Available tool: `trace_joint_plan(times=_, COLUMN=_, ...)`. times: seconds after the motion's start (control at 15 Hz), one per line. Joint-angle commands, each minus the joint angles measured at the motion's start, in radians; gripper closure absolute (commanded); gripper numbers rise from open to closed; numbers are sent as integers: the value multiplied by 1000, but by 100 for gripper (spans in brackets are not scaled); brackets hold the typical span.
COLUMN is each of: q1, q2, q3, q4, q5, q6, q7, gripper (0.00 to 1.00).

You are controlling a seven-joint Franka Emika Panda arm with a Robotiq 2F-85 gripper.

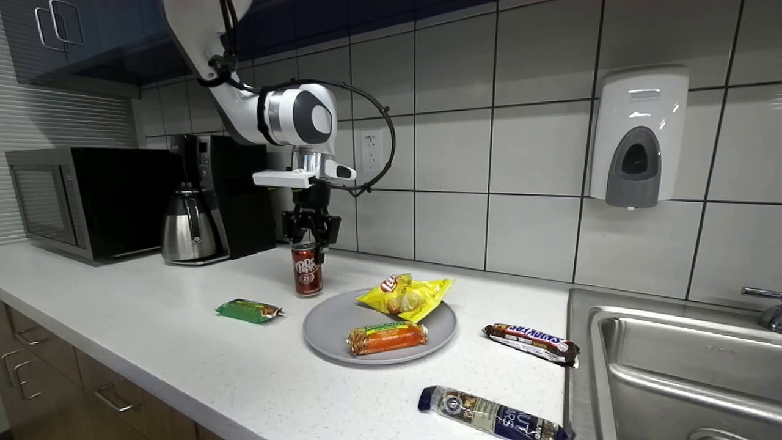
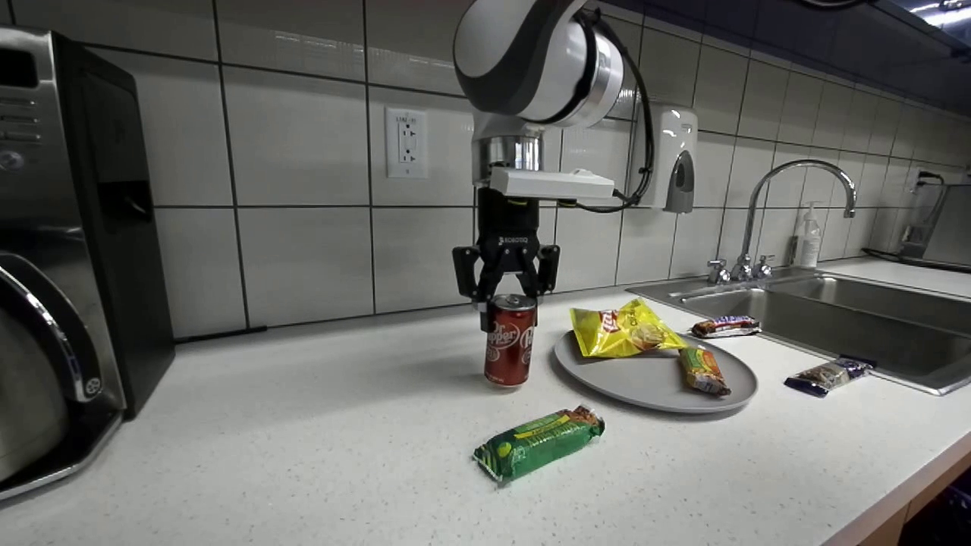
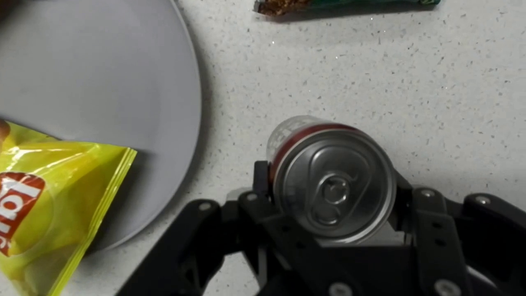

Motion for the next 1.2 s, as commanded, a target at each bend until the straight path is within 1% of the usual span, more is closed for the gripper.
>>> trace_joint_plan(times=0.0, q1=14, q2=58, q3=9, q4=110, q5=-19, q6=-64, q7=-10, gripper=62)
trace_joint_plan(times=0.07, q1=20, q2=67, q3=8, q4=124, q5=-22, q6=-68, q7=-7, gripper=12)
trace_joint_plan(times=0.13, q1=24, q2=72, q3=9, q4=136, q5=-21, q6=-72, q7=-6, gripper=10)
trace_joint_plan(times=0.27, q1=31, q2=75, q3=8, q4=154, q5=-21, q6=-79, q7=-5, gripper=0)
trace_joint_plan(times=0.6, q1=28, q2=43, q3=5, q4=156, q5=-13, q6=-81, q7=-2, gripper=0)
trace_joint_plan(times=1.13, q1=-19, q2=-34, q3=-28, q4=79, q5=-4, q6=-51, q7=8, gripper=0)
